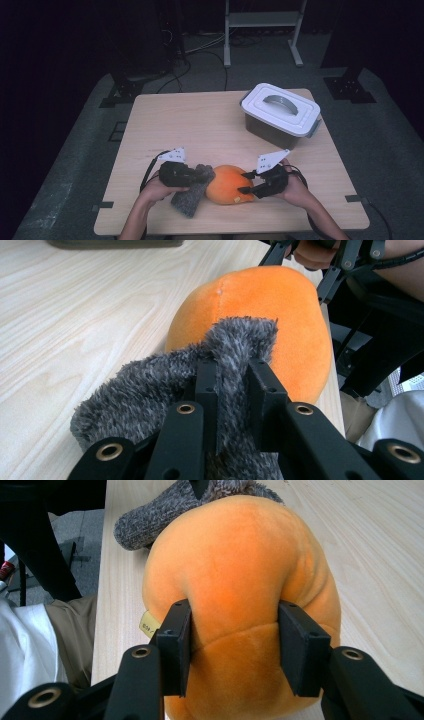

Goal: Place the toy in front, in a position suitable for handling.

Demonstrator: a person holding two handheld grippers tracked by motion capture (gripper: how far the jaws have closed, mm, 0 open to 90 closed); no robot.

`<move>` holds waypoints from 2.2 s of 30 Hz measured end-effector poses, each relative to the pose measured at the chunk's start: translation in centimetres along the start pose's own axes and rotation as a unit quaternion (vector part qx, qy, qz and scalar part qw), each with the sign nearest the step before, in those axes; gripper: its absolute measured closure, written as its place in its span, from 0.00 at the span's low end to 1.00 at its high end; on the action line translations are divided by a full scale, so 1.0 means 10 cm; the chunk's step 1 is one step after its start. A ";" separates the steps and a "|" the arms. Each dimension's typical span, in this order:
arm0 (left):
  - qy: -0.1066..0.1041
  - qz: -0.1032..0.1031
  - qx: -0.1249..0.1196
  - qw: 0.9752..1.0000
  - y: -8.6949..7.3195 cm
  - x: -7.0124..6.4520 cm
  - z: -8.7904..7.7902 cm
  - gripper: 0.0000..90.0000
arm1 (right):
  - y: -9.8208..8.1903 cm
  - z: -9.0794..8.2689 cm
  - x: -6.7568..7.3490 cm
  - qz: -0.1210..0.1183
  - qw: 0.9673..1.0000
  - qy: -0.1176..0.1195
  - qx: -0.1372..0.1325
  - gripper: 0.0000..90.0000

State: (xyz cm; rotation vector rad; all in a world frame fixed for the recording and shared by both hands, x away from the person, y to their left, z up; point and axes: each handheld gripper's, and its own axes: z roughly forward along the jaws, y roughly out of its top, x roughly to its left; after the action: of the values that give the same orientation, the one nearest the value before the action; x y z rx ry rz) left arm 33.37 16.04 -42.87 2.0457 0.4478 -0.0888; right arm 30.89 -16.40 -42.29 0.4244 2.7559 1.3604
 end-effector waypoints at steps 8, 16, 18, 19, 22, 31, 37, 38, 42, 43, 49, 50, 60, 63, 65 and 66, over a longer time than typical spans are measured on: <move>-0.028 0.022 -0.025 0.999 0.16 -0.15 0.07 0.86 | 0.05 0.07 0.10 -0.018 1.000 0.008 0.010 0.51; -0.057 0.025 -0.001 0.998 0.12 -0.17 0.13 0.86 | 0.07 -0.03 -0.01 0.027 1.000 0.009 -0.011 0.27; -0.072 0.027 0.006 0.997 0.13 -0.20 0.16 0.86 | 0.04 0.04 -0.01 0.033 0.999 0.016 0.004 0.25; -0.076 0.030 0.008 0.997 0.13 -0.21 0.18 0.86 | 0.03 0.08 0.00 0.031 0.999 0.018 0.013 0.25; -0.070 0.037 0.000 0.997 0.15 -0.24 0.19 0.86 | 0.03 0.13 0.03 0.029 0.999 0.008 0.024 0.30; -0.024 0.037 0.005 0.999 0.12 -0.15 0.09 0.86 | 0.03 0.04 0.02 0.012 1.000 -0.002 0.026 0.51; -0.007 -0.003 0.016 1.000 -0.04 0.01 0.02 0.86 | -0.01 0.00 -0.04 0.021 0.999 0.009 0.024 0.51; -0.009 -0.004 0.013 1.000 -0.04 0.02 0.02 0.86 | -0.01 0.00 -0.04 0.020 0.999 0.009 0.023 0.51; -0.022 0.001 -0.011 1.000 0.02 -0.02 0.03 0.86 | 0.02 0.02 -0.01 0.012 1.000 -0.002 0.025 0.51; -0.028 0.004 -0.019 0.999 0.05 -0.05 0.03 0.86 | 0.02 0.02 0.00 0.011 1.000 -0.003 0.023 0.51; -0.046 0.045 -0.031 0.997 0.23 -0.24 0.10 0.86 | 0.09 0.09 0.11 -0.012 1.000 -0.013 0.018 0.51; -0.041 0.050 -0.024 0.998 0.24 -0.25 0.10 0.86 | 0.09 0.10 0.12 -0.018 1.000 -0.015 0.018 0.51; -0.001 0.031 0.007 0.999 0.10 -0.11 -0.02 0.86 | 0.11 0.04 0.07 -0.002 0.999 -0.039 0.003 0.56; -0.004 0.030 0.002 1.000 0.10 -0.10 -0.02 0.86 | 0.10 0.04 0.06 0.002 0.999 -0.037 0.002 0.56; -0.013 0.034 -0.005 0.999 0.12 -0.12 -0.01 0.86 | 0.10 0.05 0.07 0.004 1.000 -0.029 0.004 0.55; -0.023 0.034 -0.017 0.999 0.13 -0.14 -0.01 0.86 | 0.10 0.06 0.08 0.005 1.000 -0.022 0.005 0.53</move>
State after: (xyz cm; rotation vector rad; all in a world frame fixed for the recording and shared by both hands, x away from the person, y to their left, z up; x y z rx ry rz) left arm 32.52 15.14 -41.36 2.0202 0.3475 -0.0873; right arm 30.48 -15.19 -41.80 0.4643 2.7293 1.3244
